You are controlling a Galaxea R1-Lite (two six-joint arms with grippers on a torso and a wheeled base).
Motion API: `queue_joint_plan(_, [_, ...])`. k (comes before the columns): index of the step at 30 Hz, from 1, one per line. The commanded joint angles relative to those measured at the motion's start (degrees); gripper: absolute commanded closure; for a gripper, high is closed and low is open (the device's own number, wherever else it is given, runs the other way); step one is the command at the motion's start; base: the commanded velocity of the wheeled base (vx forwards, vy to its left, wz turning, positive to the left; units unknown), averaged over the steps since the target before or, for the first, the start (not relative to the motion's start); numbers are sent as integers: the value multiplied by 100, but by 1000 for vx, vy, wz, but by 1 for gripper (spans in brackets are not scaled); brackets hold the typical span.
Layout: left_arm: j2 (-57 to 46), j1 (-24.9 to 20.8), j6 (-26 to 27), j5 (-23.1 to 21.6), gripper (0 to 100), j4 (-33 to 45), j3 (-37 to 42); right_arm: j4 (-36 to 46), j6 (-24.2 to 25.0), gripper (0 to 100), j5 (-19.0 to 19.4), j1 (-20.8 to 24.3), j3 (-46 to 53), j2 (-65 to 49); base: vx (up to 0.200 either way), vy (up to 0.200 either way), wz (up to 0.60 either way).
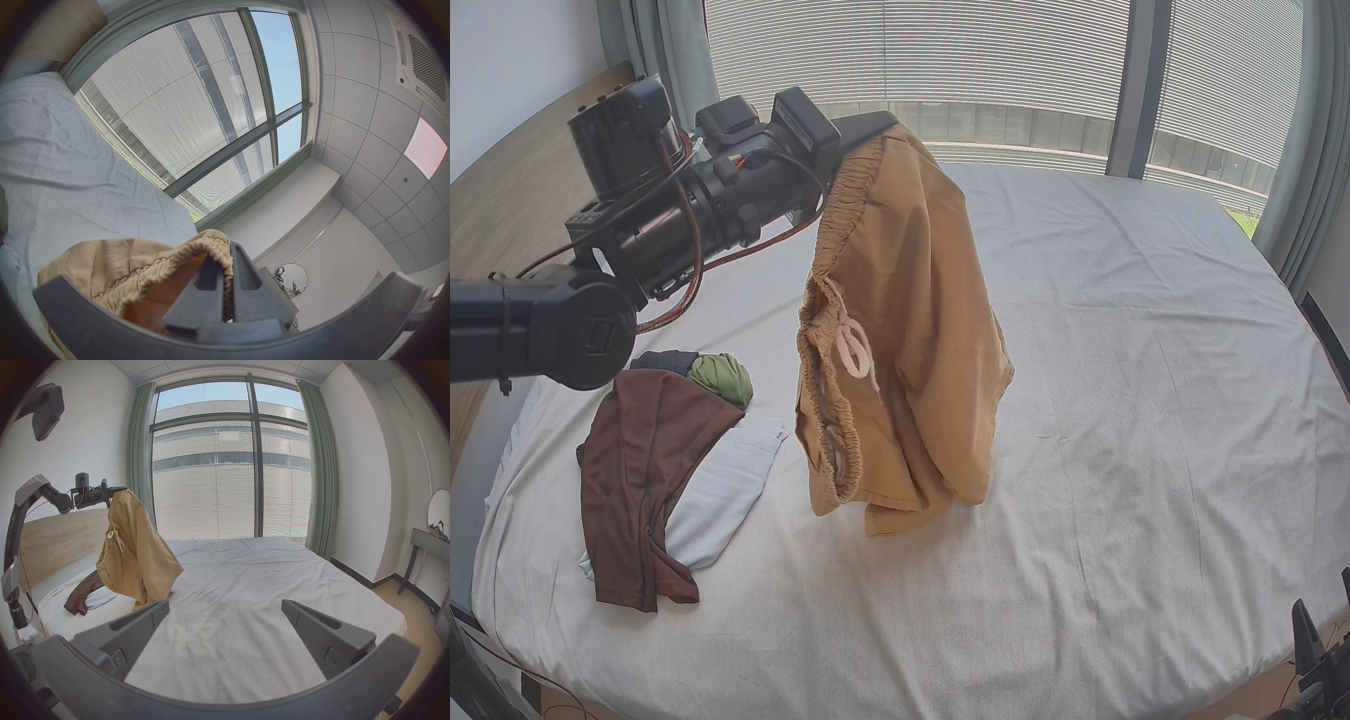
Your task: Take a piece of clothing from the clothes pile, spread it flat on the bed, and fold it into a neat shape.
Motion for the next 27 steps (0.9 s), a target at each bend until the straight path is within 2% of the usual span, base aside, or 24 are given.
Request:
queue_joint_plan(1, [9,10,9,-1,100,-1,51,-1,-7,0,0,4,101,-93,0,0,0])
queue_joint_plan(14, [-17,1,97,-1,100,-255,235,7,-139,0,44,-13,101,-93,0,0,0])
queue_joint_plan(24, [-35,1,158,-1,100,-335,244,-19,-59,0,26,-5,101,-93,0,0,0])
queue_joint_plan(26, [-35,1,220,-1,100,-335,270,-432,2,0,79,-5,-110,-93,0,0,0])
queue_joint_plan(27, [-70,10,264,-1,100,-343,341,-775,55,0,88,-66,-549,13,0,0,0])
